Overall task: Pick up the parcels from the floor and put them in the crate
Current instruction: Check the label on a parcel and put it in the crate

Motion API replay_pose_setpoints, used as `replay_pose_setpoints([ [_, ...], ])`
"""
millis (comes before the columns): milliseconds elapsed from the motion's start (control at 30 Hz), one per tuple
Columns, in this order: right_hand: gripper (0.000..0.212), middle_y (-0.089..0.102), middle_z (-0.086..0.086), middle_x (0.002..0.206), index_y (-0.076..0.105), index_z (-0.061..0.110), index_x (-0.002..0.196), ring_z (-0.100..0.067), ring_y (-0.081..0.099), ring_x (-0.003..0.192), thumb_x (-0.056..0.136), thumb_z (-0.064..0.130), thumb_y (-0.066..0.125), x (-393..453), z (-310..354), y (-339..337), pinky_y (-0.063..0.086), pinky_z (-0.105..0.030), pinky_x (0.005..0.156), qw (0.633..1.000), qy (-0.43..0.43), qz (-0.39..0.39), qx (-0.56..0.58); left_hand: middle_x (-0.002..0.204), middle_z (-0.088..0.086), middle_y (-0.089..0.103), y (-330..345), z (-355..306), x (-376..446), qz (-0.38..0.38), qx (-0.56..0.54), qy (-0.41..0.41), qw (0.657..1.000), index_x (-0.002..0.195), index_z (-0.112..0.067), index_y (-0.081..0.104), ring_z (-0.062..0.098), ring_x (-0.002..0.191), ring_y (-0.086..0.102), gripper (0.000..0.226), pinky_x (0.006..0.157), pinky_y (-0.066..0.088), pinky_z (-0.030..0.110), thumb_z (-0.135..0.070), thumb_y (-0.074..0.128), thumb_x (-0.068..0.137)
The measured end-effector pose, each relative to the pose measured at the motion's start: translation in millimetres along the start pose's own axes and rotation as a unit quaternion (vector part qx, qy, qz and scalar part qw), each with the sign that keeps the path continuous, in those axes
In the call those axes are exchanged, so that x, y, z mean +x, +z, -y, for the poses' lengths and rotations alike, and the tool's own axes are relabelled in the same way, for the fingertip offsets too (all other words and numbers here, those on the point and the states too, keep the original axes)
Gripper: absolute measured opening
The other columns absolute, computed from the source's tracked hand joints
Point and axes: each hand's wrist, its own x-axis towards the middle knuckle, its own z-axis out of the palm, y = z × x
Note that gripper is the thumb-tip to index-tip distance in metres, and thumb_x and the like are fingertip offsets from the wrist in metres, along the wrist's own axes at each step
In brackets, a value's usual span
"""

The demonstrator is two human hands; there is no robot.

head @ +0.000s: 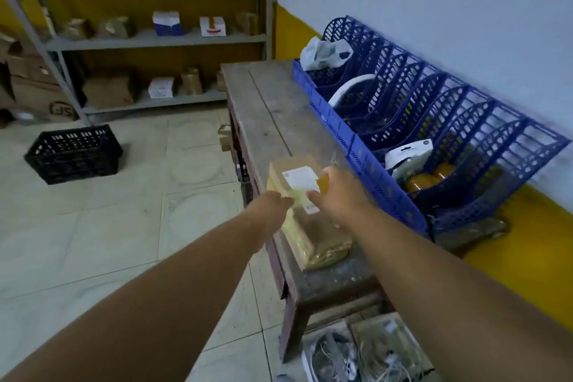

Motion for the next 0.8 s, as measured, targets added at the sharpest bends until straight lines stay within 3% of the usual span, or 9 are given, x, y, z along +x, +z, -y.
replay_pose_setpoints([
  [100, 0.083, 0.047, -0.004, 0.141, 0.019, 0.026, 0.154, -0.031, 0.063, 0.101, 0.089, 0.046, 0.066, 20, -4, 6, 0.060, -0.041, 0.060, 0.990, 0.108, 0.077, 0.053, 0.118, 0.008, 0.059, 13, -6, 14, 0.015, 0.018, -0.043, 0.999, 0.134, -0.012, 0.052, 0.025, 0.106, 0.057, 0.039, 0.101, 0.047, 0.039, -0.034, 0.047, 0.102],
  [167, 0.073, 0.052, -0.006, 0.133, 0.027, 0.021, 0.149, -0.027, 0.060, 0.092, 0.090, 0.044, 0.063, 33, 6, 10, 0.053, -0.033, 0.048, 0.967, 0.171, 0.131, 0.133, 0.105, 0.004, 0.058, 18, -11, 21, 0.023, -0.004, -0.071, 0.997, 0.127, -0.015, 0.053, 0.019, 0.094, 0.055, 0.034, 0.093, 0.047, 0.036, -0.037, 0.043, 0.103],
  [233, 0.056, 0.055, -0.006, 0.122, 0.039, 0.019, 0.135, -0.025, 0.058, 0.090, 0.090, 0.043, 0.060, 46, 28, 9, 0.052, -0.033, 0.054, 0.952, 0.199, 0.134, 0.192, 0.109, 0.006, 0.061, 9, -19, 28, -0.012, -0.058, -0.081, 0.995, 0.127, -0.018, 0.052, 0.019, 0.094, 0.056, 0.034, 0.096, 0.049, 0.039, -0.040, 0.042, 0.103],
  [300, 0.043, 0.058, -0.006, 0.112, 0.053, 0.013, 0.124, -0.025, 0.060, 0.091, 0.091, 0.041, 0.061, 60, 56, 10, 0.051, -0.034, 0.064, 0.966, 0.133, 0.096, 0.202, 0.119, 0.006, 0.062, -13, -23, 36, -0.068, -0.115, -0.061, 0.989, 0.133, -0.022, 0.051, 0.022, 0.102, 0.059, 0.035, 0.097, 0.050, 0.043, -0.038, 0.043, 0.103],
  [367, 0.022, 0.065, -0.005, 0.100, 0.062, 0.014, 0.093, -0.026, 0.065, 0.091, 0.091, 0.037, 0.063, 66, 91, 5, 0.054, -0.038, 0.076, 0.968, 0.063, 0.059, 0.234, 0.109, 0.000, 0.064, -50, -29, 36, -0.133, -0.169, -0.036, 0.976, 0.129, -0.032, 0.049, 0.021, 0.094, 0.062, 0.027, 0.085, 0.054, 0.039, -0.035, 0.044, 0.103],
  [433, 0.026, 0.072, -0.005, 0.092, 0.062, 0.015, 0.083, -0.022, 0.069, 0.083, 0.092, 0.039, 0.063, 69, 132, 0, 0.056, -0.038, 0.077, 0.956, 0.011, 0.049, 0.288, 0.097, -0.007, 0.064, -96, -35, 30, -0.205, -0.186, -0.001, 0.961, 0.125, -0.041, 0.047, 0.018, 0.084, 0.065, 0.026, 0.070, 0.056, 0.036, -0.033, 0.047, 0.100],
  [567, 0.038, 0.069, -0.002, 0.110, 0.060, 0.028, 0.111, -0.019, 0.068, 0.096, 0.088, 0.059, 0.057, 65, 221, 21, 0.060, -0.041, 0.079, 0.950, -0.132, 0.008, 0.283, 0.101, -0.016, 0.065, -178, -40, 3, -0.304, -0.198, 0.071, 0.929, 0.122, -0.048, 0.045, 0.018, 0.088, 0.071, 0.034, 0.077, 0.060, 0.046, -0.027, 0.054, 0.097],
  [667, 0.070, 0.050, 0.006, 0.138, 0.027, 0.034, 0.150, -0.013, 0.053, 0.116, 0.092, 0.058, 0.057, 50, 284, 39, 0.052, -0.036, 0.089, 0.933, -0.197, 0.041, 0.298, 0.103, -0.025, 0.057, -230, -35, -18, -0.374, -0.172, 0.128, 0.902, 0.138, -0.050, 0.035, 0.007, 0.091, 0.066, 0.048, 0.071, 0.060, 0.033, -0.024, 0.051, 0.100],
  [800, 0.076, 0.045, 0.010, 0.128, 0.012, 0.034, 0.156, -0.008, 0.048, 0.109, 0.097, 0.047, 0.058, 31, 355, 65, 0.048, -0.030, 0.085, 0.901, -0.243, 0.113, 0.340, 0.105, -0.026, 0.053, -304, -9, -34, -0.430, -0.165, 0.142, 0.876, 0.144, -0.049, 0.029, 0.004, 0.090, 0.066, 0.053, 0.062, 0.056, 0.022, -0.026, 0.050, 0.101],
])
